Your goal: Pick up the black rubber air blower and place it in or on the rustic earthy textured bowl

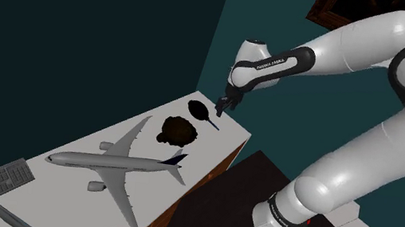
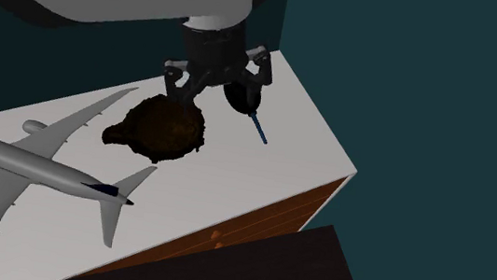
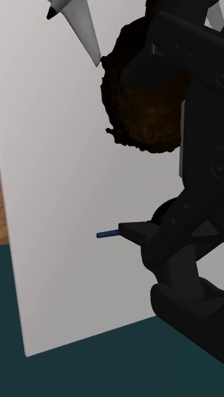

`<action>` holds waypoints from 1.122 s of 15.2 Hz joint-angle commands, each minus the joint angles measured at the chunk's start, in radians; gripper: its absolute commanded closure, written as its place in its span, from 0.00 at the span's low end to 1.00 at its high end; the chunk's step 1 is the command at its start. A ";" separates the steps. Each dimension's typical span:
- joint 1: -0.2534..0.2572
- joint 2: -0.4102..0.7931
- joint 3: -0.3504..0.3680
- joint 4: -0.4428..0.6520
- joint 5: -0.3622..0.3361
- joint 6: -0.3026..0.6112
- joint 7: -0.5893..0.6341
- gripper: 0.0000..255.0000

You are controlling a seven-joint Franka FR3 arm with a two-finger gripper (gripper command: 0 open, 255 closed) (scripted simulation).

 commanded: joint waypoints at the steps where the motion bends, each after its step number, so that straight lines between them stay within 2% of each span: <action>1: -0.007 0.084 -0.007 0.030 -0.011 0.061 -0.004 0.00; 9: -0.032 0.409 -0.030 0.208 -0.040 0.233 -0.011 0.00; 16: -0.055 0.683 -0.045 0.428 -0.050 0.310 -0.019 0.00; 17: -0.055 0.686 -0.045 0.431 -0.050 0.311 -0.020 0.00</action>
